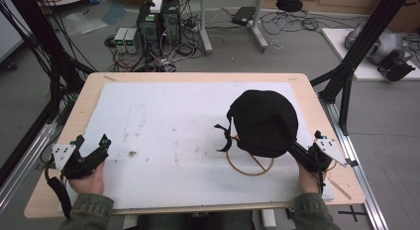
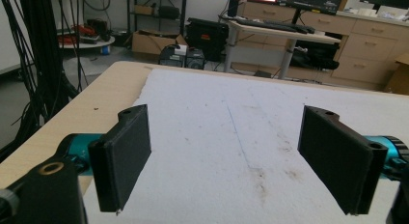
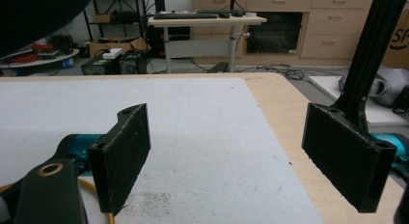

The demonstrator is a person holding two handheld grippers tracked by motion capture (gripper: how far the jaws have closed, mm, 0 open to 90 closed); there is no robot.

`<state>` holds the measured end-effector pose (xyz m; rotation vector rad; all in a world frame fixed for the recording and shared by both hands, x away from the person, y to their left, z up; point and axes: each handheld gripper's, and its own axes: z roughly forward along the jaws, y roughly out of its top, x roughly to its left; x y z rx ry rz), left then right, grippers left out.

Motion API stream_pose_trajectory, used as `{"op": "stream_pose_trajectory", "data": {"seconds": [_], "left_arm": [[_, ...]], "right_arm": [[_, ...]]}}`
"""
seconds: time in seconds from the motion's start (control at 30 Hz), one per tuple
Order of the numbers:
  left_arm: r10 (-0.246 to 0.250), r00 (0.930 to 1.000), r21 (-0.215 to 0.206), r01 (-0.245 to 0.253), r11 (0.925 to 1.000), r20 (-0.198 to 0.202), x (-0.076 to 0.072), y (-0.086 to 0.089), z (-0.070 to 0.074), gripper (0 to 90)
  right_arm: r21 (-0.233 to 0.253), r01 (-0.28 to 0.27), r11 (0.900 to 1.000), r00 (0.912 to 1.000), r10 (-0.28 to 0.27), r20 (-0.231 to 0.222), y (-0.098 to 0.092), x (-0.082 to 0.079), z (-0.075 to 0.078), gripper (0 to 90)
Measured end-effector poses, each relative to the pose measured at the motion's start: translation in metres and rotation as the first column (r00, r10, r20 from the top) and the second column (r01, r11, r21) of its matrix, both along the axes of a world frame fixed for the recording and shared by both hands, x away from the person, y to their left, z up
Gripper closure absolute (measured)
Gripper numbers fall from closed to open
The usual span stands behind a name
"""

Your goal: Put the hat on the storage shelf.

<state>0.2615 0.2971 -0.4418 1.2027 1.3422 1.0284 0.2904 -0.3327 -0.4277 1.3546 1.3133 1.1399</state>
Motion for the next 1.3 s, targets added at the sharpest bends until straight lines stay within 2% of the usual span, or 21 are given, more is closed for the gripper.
{"op": "stream_pose_trajectory", "data": {"seconds": [1.3], "left_arm": [[-0.017, 0.9999, -0.011, 0.017, 0.9998, 0.004, 0.0002, -0.0002, 0.0006, 19.6]], "right_arm": [[0.004, -0.006, 1.000, 0.9998, 0.006, -0.017, -0.0018, 0.0005, -0.0020, 16.6]]}}
